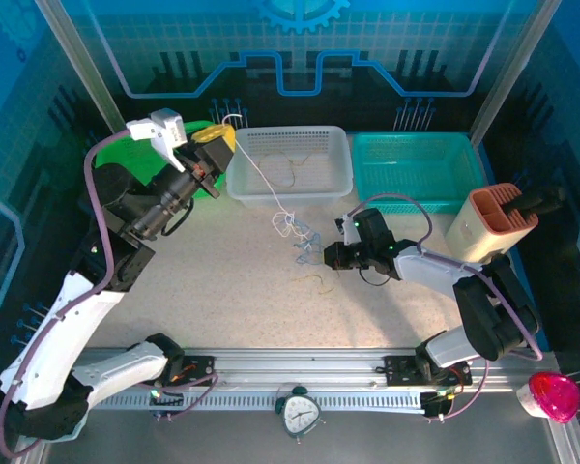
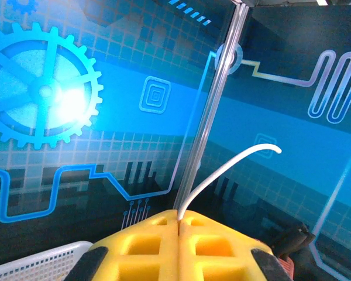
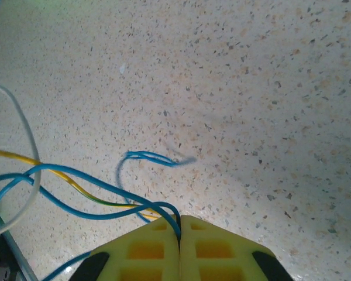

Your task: Untangle the cables

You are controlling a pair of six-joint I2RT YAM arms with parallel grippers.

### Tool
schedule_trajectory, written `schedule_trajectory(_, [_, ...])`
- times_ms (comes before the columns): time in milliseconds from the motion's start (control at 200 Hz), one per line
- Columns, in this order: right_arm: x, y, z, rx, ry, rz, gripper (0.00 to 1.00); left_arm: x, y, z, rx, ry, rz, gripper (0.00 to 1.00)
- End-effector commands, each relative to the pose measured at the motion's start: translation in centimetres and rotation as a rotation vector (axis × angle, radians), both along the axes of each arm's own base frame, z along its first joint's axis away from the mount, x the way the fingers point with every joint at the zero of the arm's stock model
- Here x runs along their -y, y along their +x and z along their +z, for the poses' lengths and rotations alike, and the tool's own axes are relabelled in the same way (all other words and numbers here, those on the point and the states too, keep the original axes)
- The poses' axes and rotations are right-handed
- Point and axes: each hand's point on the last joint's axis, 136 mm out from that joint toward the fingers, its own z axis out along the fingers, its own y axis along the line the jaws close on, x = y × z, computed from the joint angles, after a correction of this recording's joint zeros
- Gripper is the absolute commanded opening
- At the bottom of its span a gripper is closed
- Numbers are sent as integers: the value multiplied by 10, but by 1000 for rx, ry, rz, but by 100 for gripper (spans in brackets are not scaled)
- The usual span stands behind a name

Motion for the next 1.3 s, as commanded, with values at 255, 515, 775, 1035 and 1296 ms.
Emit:
schedule_trajectory(255, [3,-6,70,136,-20,60,57,17,20,-49,-141,-35,-53,0])
schedule_trajectory(515, [-17,-16,114,240,37,145,73,28,29,-69,-192,-30,-84,0])
schedule_trajectory(775, [-61,-13,132,311,96,236,78,34,33,-76,-219,-42,-105,0])
schedule_trajectory(1035, [-92,5,125,311,127,249,78,43,35,-79,-239,-74,-138,0])
schedule_trajectory(1296, [-111,26,101,275,147,229,75,54,36,-76,-242,-89,-165,0])
